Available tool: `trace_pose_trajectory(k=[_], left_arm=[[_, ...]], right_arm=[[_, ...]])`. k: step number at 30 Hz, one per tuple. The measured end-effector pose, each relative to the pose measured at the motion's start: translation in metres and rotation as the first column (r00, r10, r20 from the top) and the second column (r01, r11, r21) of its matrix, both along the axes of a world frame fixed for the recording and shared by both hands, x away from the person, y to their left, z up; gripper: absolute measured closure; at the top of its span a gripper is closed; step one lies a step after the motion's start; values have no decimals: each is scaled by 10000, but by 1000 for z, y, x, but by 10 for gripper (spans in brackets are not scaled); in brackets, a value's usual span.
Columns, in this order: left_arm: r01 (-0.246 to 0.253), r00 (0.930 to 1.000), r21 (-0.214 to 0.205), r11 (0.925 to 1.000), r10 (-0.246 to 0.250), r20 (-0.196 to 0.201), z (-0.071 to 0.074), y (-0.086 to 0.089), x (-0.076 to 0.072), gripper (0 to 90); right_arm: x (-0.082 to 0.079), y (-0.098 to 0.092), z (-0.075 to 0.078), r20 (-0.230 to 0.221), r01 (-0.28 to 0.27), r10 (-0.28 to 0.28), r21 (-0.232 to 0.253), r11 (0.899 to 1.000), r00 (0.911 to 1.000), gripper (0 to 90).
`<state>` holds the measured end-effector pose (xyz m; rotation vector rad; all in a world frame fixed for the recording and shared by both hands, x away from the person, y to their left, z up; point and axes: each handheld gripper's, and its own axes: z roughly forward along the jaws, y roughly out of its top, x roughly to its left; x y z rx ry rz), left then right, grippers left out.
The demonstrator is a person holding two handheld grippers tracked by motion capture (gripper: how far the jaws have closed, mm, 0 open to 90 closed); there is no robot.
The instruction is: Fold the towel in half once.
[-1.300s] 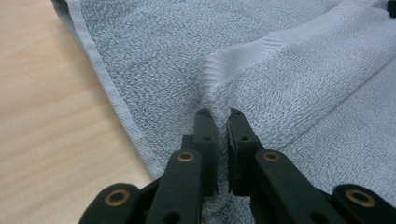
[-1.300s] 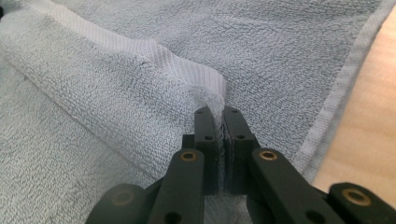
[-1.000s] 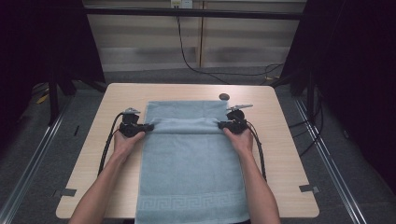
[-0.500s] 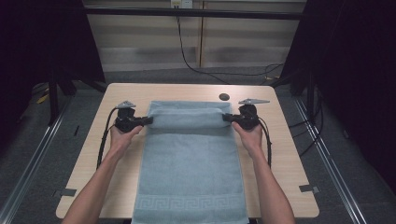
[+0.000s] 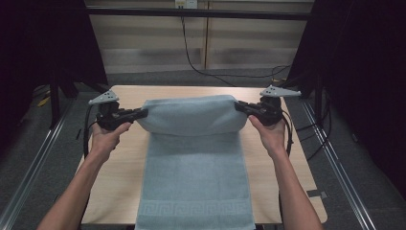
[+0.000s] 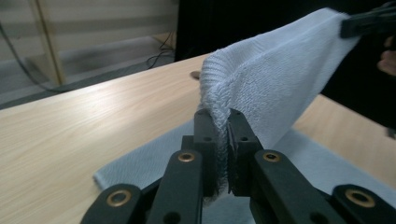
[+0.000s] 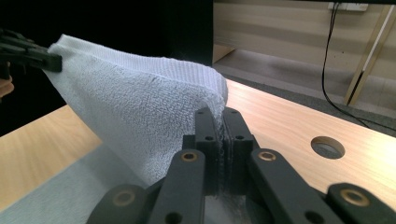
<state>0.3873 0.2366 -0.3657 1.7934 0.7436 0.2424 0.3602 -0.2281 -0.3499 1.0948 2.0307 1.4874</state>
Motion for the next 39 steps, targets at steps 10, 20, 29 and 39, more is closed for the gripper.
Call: trace_pose_trajectory(k=[10, 20, 29, 39], left_arm=[[831, 9965, -127, 9965, -829, 133, 8, 5, -48, 848], [1403, 9836, 485, 9889, -1336, -1213, -68, 0, -77, 841], [2235, 9625, 670, 9724, -2093, -1728, -106, 6, -122, 807], [2910, 9366, 679, 9543, -2697, -2237, -121, 18, -161, 744]], right_arm=[[-53, -3, 20, 542, -562, 585, -437, 9975, 9968, 870], [-91, -7, -63, -1265, -929, 858, -513, 9944, 9882, 867], [-143, -11, -103, -2202, -1352, 1266, -243, 9905, 9672, 837], [-210, -15, -119, -2840, -1952, 1814, -209, 9805, 9415, 757]])
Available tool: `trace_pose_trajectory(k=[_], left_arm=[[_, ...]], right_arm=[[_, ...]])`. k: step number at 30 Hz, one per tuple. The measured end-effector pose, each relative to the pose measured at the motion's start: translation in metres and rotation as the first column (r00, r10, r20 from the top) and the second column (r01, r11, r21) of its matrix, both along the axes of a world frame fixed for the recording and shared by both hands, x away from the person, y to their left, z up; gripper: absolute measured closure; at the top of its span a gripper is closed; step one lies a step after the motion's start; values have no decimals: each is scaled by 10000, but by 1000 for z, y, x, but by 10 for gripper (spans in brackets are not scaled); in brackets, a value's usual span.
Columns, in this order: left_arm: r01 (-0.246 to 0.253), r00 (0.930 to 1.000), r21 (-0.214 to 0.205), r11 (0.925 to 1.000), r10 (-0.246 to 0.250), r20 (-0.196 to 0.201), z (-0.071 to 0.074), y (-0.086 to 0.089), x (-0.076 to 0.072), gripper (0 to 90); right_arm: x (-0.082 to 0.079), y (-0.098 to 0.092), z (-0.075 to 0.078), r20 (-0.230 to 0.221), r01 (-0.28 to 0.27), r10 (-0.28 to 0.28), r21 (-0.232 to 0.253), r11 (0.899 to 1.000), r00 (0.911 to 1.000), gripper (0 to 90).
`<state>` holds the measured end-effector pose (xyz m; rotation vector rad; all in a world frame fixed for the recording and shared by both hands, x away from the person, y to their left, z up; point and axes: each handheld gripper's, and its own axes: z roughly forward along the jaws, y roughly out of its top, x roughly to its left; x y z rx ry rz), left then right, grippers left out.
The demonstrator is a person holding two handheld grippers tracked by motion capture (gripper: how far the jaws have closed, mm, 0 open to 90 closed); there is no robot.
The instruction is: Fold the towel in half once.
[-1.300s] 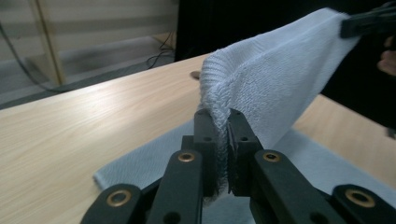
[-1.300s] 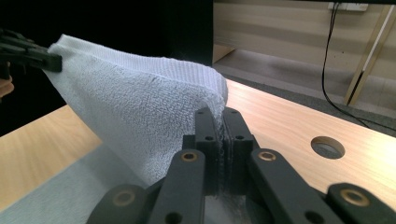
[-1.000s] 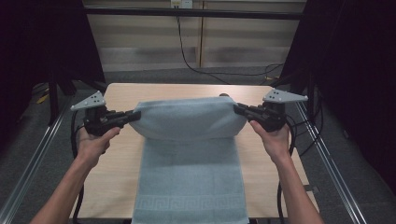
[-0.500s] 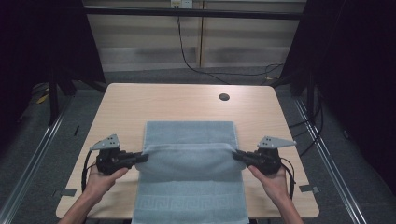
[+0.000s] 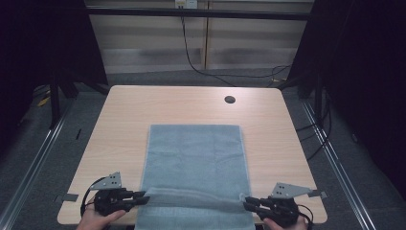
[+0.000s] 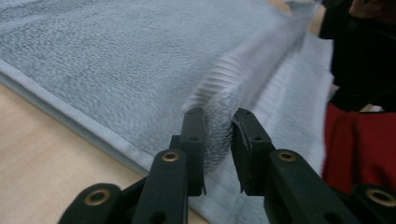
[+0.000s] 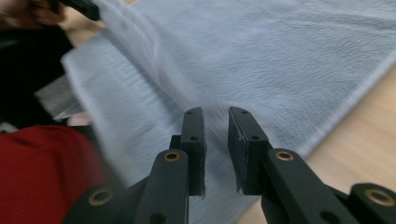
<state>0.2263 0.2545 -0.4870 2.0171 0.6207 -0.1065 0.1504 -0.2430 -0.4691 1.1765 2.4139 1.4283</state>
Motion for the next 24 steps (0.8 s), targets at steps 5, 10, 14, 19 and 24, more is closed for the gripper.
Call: trace_pose_trajectory(k=[5, 10, 14, 19, 24], left_arm=[[-19, 9997, -434, 9991, 30, 248, 10, 5, -4, 662], [-393, 9987, -93, 9992, 396, 314, 13, -7, 27, 639], [-862, 9960, 379, 9956, 852, 270, 7, -24, 63, 626], [-1523, 9883, 938, 9839, 1523, 73, -3, -42, 107, 629], [-2175, 9761, 1283, 9676, 2155, 294, -14, -46, 129, 627]], right_arm=[[-8, -1, 6, 158, -157, 158, -37, 9999, 9997, 717], [27, 7, 8, 429, -53, 72, -429, 9991, 9991, 699], [70, 15, 3, 423, -26, 44, -422, 9991, 9991, 678], [128, 24, -4, 263, 243, -223, -779, 9967, 9994, 626], [158, 32, -16, 30, 536, -536, -1120, 9923, 9986, 592]])
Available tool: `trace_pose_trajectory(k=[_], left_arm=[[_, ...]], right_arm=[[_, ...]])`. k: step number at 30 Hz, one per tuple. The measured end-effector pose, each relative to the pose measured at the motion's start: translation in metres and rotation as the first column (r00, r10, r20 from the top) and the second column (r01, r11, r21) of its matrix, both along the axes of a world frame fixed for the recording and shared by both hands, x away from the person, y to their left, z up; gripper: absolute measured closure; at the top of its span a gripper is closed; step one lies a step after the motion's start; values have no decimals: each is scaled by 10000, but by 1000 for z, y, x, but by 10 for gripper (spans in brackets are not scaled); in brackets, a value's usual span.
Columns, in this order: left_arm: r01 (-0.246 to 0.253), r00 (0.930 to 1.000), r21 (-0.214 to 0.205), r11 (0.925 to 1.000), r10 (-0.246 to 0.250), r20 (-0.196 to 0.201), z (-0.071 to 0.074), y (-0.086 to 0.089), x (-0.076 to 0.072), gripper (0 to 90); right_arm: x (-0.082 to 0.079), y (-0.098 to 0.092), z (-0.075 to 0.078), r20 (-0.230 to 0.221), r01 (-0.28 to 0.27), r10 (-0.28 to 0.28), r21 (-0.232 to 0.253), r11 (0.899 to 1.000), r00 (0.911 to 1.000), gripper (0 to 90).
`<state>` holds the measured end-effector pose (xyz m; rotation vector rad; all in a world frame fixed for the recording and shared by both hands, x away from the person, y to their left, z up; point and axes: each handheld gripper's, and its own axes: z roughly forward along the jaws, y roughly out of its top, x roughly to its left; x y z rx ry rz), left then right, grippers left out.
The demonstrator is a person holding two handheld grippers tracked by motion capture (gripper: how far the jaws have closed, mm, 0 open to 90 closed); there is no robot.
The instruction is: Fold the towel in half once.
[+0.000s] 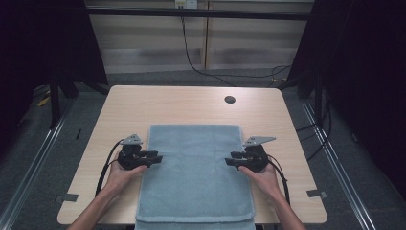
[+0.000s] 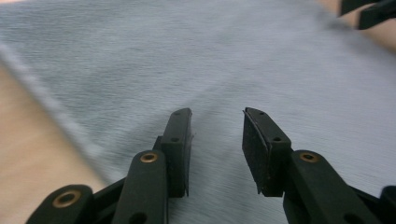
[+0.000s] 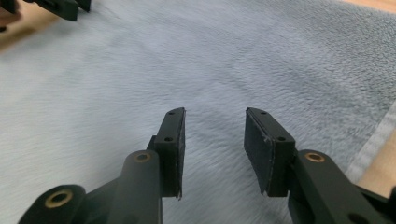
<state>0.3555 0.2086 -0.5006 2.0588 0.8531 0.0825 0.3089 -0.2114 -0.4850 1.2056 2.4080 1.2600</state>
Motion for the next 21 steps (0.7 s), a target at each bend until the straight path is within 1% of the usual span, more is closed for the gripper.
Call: trace_pose_trajectory(k=[1, 2, 3, 4, 5, 6, 7, 8, 10, 11, 13, 15, 16, 18, 20, 21], left_arm=[[141, 9999, 106, 9998, -141, -48, -3, 0, 1, 633], [255, 9997, 126, 9996, -255, -2, -4, 1, 1, 634], [238, 9997, 109, 9997, -238, 60, -5, 2, 0, 640], [289, 9995, 165, 9994, -290, 83, -5, 3, -1, 645], [365, 9991, 244, 9990, -370, 188, -6, 3, -5, 646], [365, 9991, 244, 9990, -370, 188, -6, 3, -5, 646], [379, 9990, 262, 9989, -385, 229, -6, 4, -8, 646], [418, 9989, 272, 9988, -423, 198, -6, 4, -12, 646], [460, 9987, 249, 9986, -465, 200, -6, 5, -20, 646], [440, 9989, 213, 9988, -443, 138, -6, 5, -24, 646], [533, 9984, 313, 9981, -538, 148, -5, 3, -32, 646], [694, 9974, 454, 9966, -702, 163, -3, 3, -40, 645], [815, 9965, 415, 9958, -821, 136, -3, 4, -43, 645], [1059, 9943, 196, 9942, -1061, 78, -5, 8, -48, 642], [1023, 9947, 41, 9947, -1023, -81, -5, 9, -53, 646], [1047, 9945, 79, 9945, -1047, -23, -5, 9, -56, 646]], right_arm=[[3, 1, -4, -22, 54, -54, -12, 10000, 10000, 592], [5, 2, -8, -193, 120, -119, 9, 9999, 9997, 591], [6, 3, -12, -321, 19, -25, -159, 9999, 9995, 593], [6, 6, -17, -420, -100, 80, -490, 9987, 9991, 589], [4, 6, -17, -289, -131, 115, -545, 9984, 9995, 586], [4, 6, -17, -289, -131, 115, -545, 9984, 9995, 586], [1, 6, -15, -589, -236, 202, -579, 9980, 9981, 586], [-1, 6, -15, -661, -363, 327, -548, 9978, 9973, 586], [-8, 5, -15, -596, -524, 486, -629, 9966, 9970, 588], [-13, 5, -15, -563, -523, 492, -553, 9971, 9972, 589], [-21, 4, -15, -628, -572, 537, -556, 9968, 9966, 589], [-29, 5, -14, -519, -653, 615, -759, 9950, 9968, 588], [-33, 5, -14, -456, -727, 693, -760, 9945, 9966, 589], [-41, 4, -13, -504, -825, 787, -786, 9935, 9956, 588], [-47, 3, -13, -547, -856, 814, -798, 9931, 9952, 588], [-50, 4, -13, -561, -895, 852, -798, 9928, 9948, 588]])
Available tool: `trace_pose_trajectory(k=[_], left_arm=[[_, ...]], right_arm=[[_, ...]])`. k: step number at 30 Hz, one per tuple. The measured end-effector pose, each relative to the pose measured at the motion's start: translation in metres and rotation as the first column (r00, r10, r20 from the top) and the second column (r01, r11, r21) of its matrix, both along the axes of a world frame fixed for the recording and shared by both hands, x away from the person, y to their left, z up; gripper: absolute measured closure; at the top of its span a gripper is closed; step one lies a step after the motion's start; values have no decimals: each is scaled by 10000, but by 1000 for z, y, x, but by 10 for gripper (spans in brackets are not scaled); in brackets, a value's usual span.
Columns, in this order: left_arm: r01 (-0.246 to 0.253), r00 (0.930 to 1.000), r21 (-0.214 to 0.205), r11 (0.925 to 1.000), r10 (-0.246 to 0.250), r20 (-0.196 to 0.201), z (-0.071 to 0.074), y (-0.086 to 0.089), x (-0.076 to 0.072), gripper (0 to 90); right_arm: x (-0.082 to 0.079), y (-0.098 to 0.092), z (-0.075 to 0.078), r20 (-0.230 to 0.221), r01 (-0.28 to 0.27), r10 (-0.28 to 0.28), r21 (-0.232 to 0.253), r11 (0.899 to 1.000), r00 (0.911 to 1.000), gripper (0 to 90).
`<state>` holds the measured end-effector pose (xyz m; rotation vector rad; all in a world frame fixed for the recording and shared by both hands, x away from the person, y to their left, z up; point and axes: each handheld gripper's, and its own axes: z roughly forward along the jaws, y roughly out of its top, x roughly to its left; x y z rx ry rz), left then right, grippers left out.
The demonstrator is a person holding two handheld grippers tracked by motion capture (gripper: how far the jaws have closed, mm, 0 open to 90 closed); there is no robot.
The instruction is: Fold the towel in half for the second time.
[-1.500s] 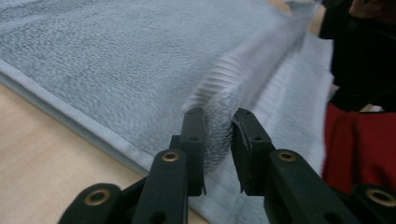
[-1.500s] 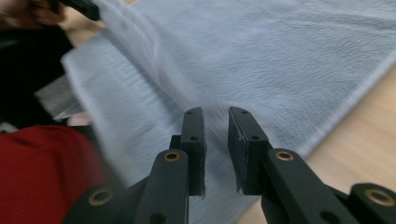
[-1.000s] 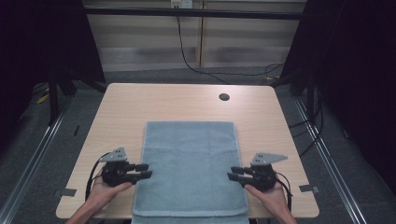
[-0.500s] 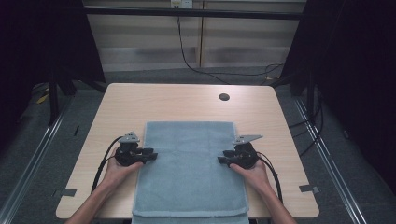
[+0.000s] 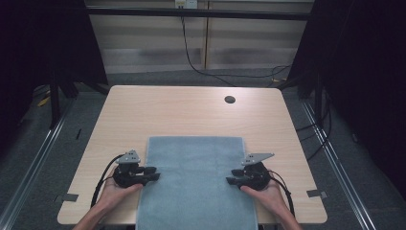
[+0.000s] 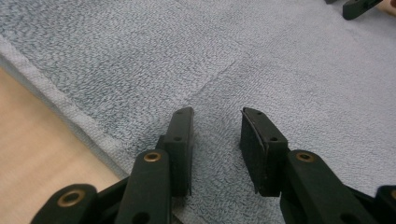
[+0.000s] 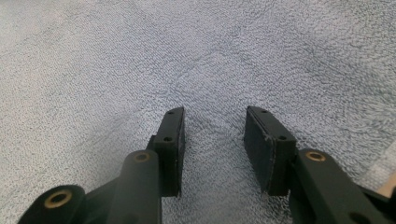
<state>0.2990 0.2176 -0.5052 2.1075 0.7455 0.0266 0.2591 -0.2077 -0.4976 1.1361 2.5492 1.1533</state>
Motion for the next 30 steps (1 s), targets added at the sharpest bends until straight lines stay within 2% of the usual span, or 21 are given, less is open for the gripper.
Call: trace_pose_trajectory(k=[4, 9, 12, 14, 16, 17, 19, 20, 22, 24, 25, 27, 29, 30], left_arm=[[200, 9998, 192, 9996, -199, -24, 2, 0, -11, 645], [401, 9990, 154, 9991, -398, -189, 3, 3, -26, 645], [571, 9980, 269, 9980, -564, -289, 6, 4, -33, 633], [599, 9975, 111, 9981, -594, -385, 9, 3, -36, 615], [697, 9972, 64, 9975, -695, -277, 12, 0, -33, 594], [654, 9977, 132, 9978, -652, -156, 15, -1, -29, 586], [389, 9984, 322, 9987, -402, 405, 24, -3, -18, 564], [266, 9983, 142, 9995, -273, 509, 27, -3, -10, 556], [-247, 9986, 39, 9997, 245, 476, 34, -2, 8, 547], [-456, 9977, -89, 9989, 460, 507, 37, -1, 24, 532], [-632, 9967, -65, 9980, 635, 505, 38, -1, 32, 523], [-1072, 9936, -353, 9936, 1083, 324, 36, 2, 47, 512], [-1216, 9923, -42, 9926, 1217, 245, 32, 5, 58, 495], [-1366, 9903, -64, 9906, 1367, 241, 30, 7, 62, 492]], right_arm=[[-10, 1, 1, -36, -184, 184, -113, 9998, 9998, 586], [-25, 3, 3, 7, -519, 519, -294, 9982, 9987, 580], [-32, 4, 4, -141, -605, 602, -206, 9980, 9981, 575], [-34, 4, 5, -342, -607, 603, -118, 9981, 9976, 563], [-35, 3, 8, -283, -641, 640, -19, 9979, 9975, 561], [-33, 1, 11, -174, -575, 576, 110, 9983, 9982, 560], [-24, -6, 17, 164, -334, 329, 311, 9990, 9993, 559], [-18, -9, 21, 300, -167, 157, 322, 9993, 9994, 559], [-1, -15, 26, 503, 195, -209, 292, 9994, 9985, 554], [15, -19, 30, 905, 477, -506, 343, 9983, 9946, 553], [23, -20, 31, 991, 572, -613, 430, 9974, 9932, 547], [39, -20, 32, 1069, 670, -705, 359, 9971, 9918, 538], [54, -21, 34, 1068, 832, -879, 480, 9954, 9904, 528], [61, -22, 33, 1063, 924, -969, 469, 9946, 9896, 521]])
